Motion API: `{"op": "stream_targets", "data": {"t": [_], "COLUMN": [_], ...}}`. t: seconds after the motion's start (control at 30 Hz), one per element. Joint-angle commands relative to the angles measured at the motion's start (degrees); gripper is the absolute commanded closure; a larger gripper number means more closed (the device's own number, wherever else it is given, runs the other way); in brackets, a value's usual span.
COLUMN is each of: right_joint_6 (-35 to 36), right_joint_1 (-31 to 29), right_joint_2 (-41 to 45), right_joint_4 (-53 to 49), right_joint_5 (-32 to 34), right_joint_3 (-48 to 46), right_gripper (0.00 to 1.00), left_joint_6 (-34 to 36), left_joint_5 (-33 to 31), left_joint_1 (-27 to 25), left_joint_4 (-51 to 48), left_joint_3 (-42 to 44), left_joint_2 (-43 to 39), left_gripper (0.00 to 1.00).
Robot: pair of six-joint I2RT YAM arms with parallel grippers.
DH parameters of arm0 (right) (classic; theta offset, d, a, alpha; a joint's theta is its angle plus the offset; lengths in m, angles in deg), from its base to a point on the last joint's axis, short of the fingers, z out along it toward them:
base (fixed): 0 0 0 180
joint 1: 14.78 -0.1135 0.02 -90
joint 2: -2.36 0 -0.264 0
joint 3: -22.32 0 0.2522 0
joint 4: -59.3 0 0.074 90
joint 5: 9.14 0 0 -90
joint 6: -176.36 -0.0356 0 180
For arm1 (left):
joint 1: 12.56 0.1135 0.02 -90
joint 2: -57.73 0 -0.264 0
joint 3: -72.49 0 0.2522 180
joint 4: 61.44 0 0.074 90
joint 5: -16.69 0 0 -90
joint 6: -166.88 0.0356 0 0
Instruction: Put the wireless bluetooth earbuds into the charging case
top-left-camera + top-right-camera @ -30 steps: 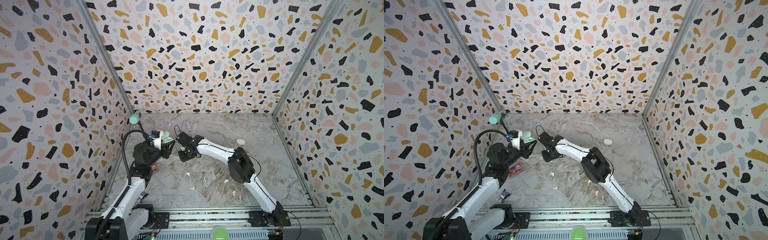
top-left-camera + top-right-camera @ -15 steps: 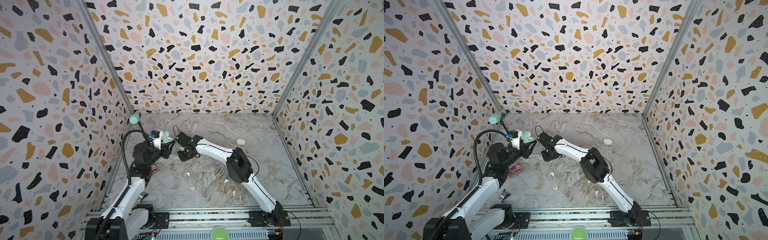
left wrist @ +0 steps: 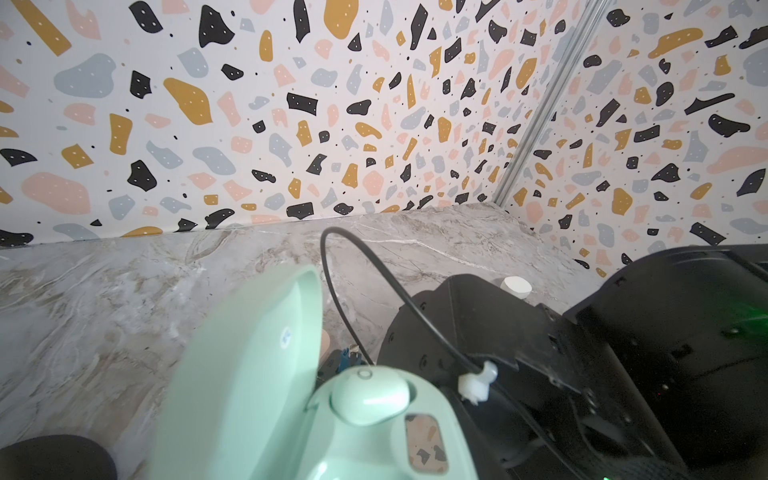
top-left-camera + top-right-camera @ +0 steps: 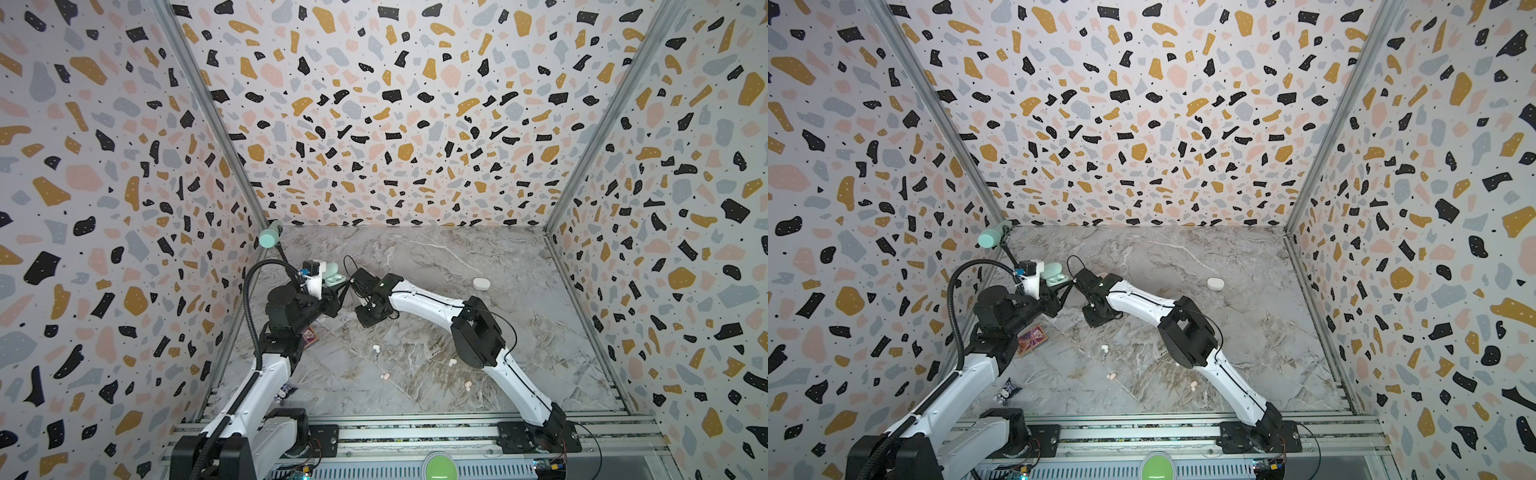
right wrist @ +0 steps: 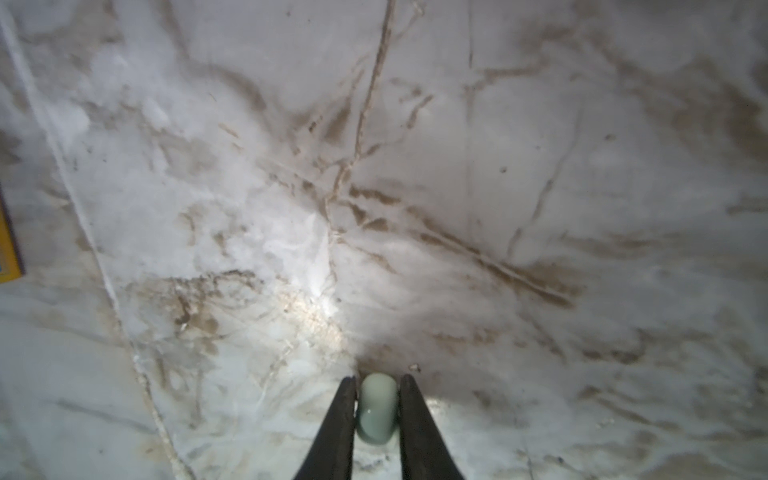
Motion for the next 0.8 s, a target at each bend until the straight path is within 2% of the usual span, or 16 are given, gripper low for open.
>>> {"op": "stream_targets", "data": {"t": [0.0,0.2,0.43,0.63,0.77], "right_joint_6": [0.76,0.58,-0.28,-2.34,-4.47], "right_joint_1": [-0.50,-0.61,-0.11,2.21,4.79], "right_joint_2": [-0.05,-0.56,4.49,15.77,25.40], "right_joint_4": [-3.07,-3.11,0.06,7.68,13.55], "right_joint_5": [2.30,3.00,3.88,2.20,-0.67], "right_joint_3": [-0.65,-1.29,-4.88,-15.93,-26.82], "right_gripper": [0.79,0.81,0.84,0.85,0.85], "left_joint_6": [-0.27,-0.36,-0.17,-0.35,0.18], "left_joint_5": [0.52,0.66,1.55,3.26,4.10], "left_joint_1": [0.29,0.29,0.29,0.20,-0.87], "left_joint_4": [2.74,2.64,2.60,3.18,3.10], "left_joint_3": [-1.19,-1.08,-1.20,-1.37,-1.61], "left_joint_2": [-0.05,-0.12,0.12,0.82,1.24], "left_gripper": [1.00,1.00,1.00,1.00,1.00]}}
